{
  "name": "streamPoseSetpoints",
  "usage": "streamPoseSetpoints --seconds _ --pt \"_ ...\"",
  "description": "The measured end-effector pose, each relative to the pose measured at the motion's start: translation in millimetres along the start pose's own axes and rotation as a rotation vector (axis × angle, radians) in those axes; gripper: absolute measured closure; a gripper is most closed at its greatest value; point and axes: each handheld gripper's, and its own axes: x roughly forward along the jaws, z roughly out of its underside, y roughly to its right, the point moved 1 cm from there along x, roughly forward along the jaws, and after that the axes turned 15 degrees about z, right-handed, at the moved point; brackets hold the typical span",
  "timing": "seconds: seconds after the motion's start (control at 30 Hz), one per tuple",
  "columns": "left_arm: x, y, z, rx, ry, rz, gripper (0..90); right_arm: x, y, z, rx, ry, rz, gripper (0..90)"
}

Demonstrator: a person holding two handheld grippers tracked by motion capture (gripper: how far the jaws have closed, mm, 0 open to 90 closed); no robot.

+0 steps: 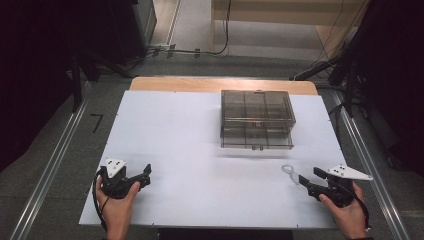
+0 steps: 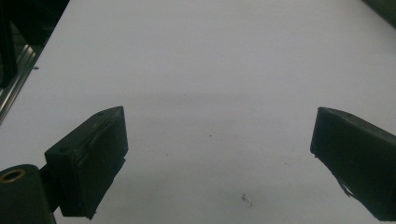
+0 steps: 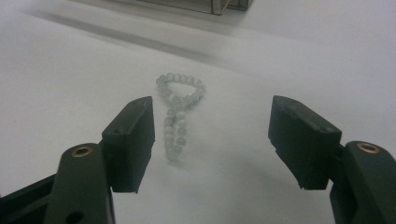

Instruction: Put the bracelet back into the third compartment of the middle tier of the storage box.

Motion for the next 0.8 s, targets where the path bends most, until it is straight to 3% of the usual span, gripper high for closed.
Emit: streamPoseSetpoints --seconds 0.8 --pt "0.3 -0.2 0.1 0.0 0.0 0.001 4.1 10.4 -5.8 -2.2 -0.031 -0.048 -0.041 44.3"
